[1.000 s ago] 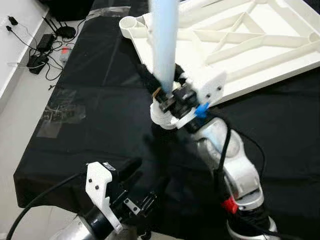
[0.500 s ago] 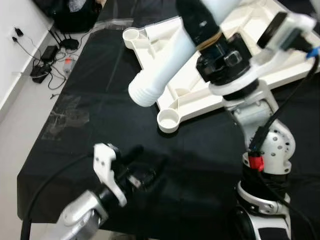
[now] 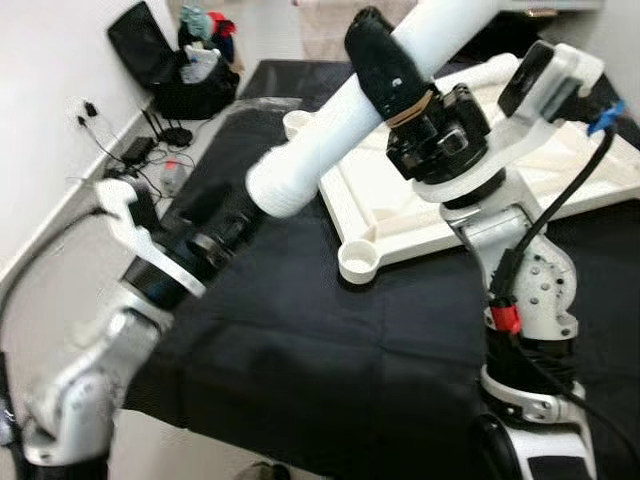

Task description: Building children table

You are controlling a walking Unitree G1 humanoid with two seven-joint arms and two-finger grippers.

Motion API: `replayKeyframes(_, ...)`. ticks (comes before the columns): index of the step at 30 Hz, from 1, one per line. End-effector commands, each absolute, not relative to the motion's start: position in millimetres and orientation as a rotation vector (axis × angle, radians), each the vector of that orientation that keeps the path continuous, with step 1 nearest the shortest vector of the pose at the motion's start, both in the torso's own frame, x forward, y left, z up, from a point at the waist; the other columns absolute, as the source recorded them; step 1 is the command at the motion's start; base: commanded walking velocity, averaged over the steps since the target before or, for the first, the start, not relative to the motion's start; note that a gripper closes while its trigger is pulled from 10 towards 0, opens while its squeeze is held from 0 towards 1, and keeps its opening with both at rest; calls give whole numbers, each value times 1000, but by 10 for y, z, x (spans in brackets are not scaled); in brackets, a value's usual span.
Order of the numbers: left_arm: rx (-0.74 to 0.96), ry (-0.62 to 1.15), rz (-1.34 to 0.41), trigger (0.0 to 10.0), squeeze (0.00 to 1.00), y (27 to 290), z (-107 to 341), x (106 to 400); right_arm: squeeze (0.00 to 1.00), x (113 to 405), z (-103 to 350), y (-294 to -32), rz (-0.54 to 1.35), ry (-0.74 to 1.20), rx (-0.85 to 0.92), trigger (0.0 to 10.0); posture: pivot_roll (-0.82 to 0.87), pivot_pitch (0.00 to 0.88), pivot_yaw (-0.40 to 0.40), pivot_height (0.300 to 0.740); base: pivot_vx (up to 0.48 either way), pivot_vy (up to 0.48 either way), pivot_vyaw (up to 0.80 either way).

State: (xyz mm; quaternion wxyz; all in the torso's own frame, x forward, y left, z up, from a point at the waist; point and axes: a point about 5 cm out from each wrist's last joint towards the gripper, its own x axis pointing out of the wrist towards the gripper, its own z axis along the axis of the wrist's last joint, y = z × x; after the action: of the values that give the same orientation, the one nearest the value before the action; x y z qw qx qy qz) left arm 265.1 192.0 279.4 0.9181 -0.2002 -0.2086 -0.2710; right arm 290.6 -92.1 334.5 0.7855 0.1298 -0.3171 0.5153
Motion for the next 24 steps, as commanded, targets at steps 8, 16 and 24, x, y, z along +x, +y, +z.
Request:
replayKeyframes(8,-360,-704,-934,10000,0,1661,3627,2413,0,3289,2780,-775,877,-425,-146,10000,47,38,24,740,0,0,0)
replayKeyframes(16,-321,-646,-982,10000,0,1550,3557,2446,0,3306,2767,-756,856,-426,-166,10000,36,40,28,740,0,0,0)
replayKeyframes(24,-29,-492,-819,10000,0,1443,3429,2738,0,3286,2735,-633,880,-476,-347,10000,41,44,29,740,0,0,0)
